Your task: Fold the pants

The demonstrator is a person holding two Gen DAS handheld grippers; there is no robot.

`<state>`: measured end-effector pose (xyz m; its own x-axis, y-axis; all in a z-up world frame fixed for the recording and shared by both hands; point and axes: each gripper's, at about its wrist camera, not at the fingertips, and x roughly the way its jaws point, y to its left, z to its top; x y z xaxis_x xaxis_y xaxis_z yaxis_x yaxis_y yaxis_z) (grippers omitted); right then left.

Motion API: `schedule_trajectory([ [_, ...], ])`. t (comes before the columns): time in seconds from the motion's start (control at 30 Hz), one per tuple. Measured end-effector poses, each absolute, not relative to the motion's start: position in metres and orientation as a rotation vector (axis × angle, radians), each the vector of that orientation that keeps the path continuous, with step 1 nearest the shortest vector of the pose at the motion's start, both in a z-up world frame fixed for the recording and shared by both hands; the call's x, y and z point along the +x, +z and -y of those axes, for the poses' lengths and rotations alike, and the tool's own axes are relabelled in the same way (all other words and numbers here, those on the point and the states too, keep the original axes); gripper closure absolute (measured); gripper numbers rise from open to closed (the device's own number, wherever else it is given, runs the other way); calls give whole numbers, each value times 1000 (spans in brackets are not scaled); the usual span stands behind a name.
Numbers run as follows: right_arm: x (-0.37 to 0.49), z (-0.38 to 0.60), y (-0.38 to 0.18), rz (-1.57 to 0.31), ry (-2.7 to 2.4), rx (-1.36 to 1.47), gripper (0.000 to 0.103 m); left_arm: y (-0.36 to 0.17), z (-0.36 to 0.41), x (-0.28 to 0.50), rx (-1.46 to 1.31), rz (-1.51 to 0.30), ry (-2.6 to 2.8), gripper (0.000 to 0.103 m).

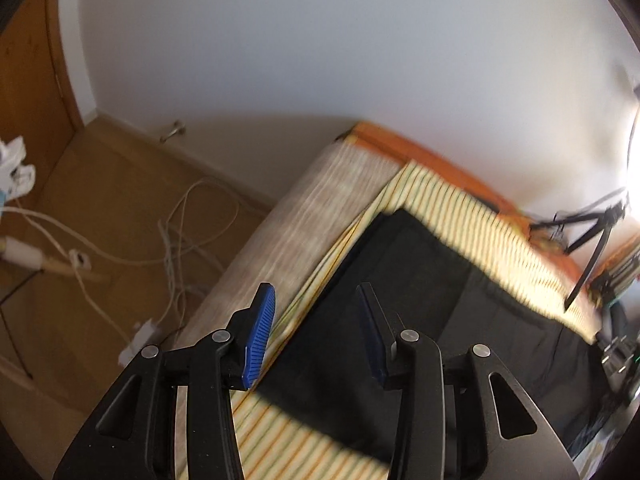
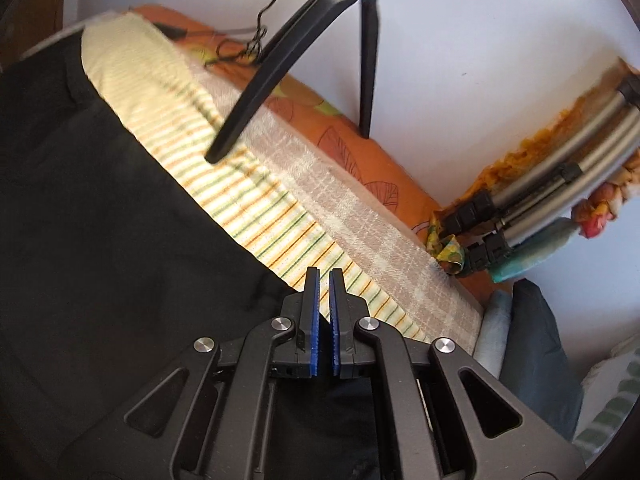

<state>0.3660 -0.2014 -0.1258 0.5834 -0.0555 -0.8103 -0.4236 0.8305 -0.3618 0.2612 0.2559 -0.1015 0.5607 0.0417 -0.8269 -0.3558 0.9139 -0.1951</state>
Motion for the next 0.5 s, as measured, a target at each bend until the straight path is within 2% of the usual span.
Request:
schedule_trajectory([
  [0.13,329,205,-92,-893,290,-443,93,-121,-256,249,-398,-984,220,63],
  [0.23,288,199,-73,-893,425,-325,71,-130,-258,249,-425,-995,216,63],
  [0.27,272,193,-70,-895,479,-294,61,-134,-257,250,-429,-1000,218,63],
  [0.3,259,187,-69,-898,520,-282,57,-136,-257,251,-425,-1005,219,63],
  [0.5,195,127,-91,-964,763,-345,57,-150,-253,252,-373,-1019,261,63],
])
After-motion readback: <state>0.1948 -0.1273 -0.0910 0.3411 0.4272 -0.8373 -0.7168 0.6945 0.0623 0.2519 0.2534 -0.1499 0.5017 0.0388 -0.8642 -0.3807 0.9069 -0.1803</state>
